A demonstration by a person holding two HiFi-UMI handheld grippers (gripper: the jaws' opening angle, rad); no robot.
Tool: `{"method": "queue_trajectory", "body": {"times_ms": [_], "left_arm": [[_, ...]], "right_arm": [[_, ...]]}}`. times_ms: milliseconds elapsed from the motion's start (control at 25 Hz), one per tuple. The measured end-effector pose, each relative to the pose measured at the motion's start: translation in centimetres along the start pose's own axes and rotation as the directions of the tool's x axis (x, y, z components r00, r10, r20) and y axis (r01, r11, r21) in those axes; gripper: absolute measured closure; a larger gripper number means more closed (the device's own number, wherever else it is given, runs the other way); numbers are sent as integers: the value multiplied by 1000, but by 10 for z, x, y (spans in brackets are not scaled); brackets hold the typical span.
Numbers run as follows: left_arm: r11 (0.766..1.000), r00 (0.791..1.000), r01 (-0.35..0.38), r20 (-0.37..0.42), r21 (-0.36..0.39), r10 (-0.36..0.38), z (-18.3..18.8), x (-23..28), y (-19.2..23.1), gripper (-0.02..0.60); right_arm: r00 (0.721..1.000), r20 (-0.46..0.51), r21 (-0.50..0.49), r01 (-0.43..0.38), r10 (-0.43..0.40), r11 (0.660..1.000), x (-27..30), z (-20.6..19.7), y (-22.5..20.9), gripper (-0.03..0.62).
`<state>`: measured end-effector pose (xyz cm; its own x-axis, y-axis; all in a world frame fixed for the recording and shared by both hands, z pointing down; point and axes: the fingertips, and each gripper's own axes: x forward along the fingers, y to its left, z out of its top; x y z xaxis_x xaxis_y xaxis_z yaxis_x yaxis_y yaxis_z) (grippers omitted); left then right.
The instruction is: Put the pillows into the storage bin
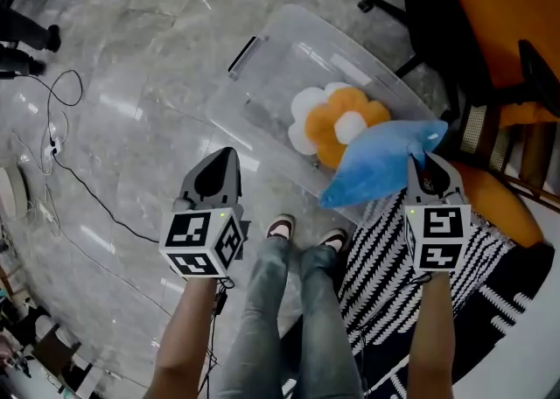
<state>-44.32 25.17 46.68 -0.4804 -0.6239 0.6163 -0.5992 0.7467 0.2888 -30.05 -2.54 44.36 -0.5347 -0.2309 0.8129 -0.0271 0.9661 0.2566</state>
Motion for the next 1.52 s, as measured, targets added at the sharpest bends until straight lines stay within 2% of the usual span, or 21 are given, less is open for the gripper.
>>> {"method": "queue_trajectory", "body": {"times_ms": [80, 160, 280, 480, 1040, 1200, 1360, 1520], "left_arm": [[1000, 1000, 4, -16, -1, -4, -8, 3, -1, 571], [1000, 999, 13, -34, 7, -12, -15, 4, -3, 571], [1000, 999, 17, -42, 20, -16, -17, 4, -1, 571], [1000, 999, -15, -33, -12, 14, -11, -1, 11, 571], [999, 999, -32, -36, -37, 31, -22, -13, 24, 571], [999, 1000, -21, -19, -25, 21, -11, -21, 17, 571], [1000, 1000, 0, 1, 0, 0, 9, -34, 1, 571], [999, 999, 34, 19, 12, -34, 41, -60, -23, 571]], "right_arm": [[998, -59, 0, -21, 21, 1000, 16, -12, 4, 529], [996, -91, 9, -20, 21, 1000, 31, -16, 8, 462], [999, -34, 10, 15, -15, 1000, 40, 7, 7, 419], [1000, -23, 13, -10, 11, 1000, 42, 26, 13, 412], [999, -28, 27, -29, 30, 999, 33, 15, 29, 415], [1000, 0, 44, -12, 12, 999, 15, 21, 23, 422], [999, 40, 83, 16, -20, 996, -17, 29, 6, 463], [996, 64, 179, 52, -65, 982, -68, 33, -12, 516]]}}
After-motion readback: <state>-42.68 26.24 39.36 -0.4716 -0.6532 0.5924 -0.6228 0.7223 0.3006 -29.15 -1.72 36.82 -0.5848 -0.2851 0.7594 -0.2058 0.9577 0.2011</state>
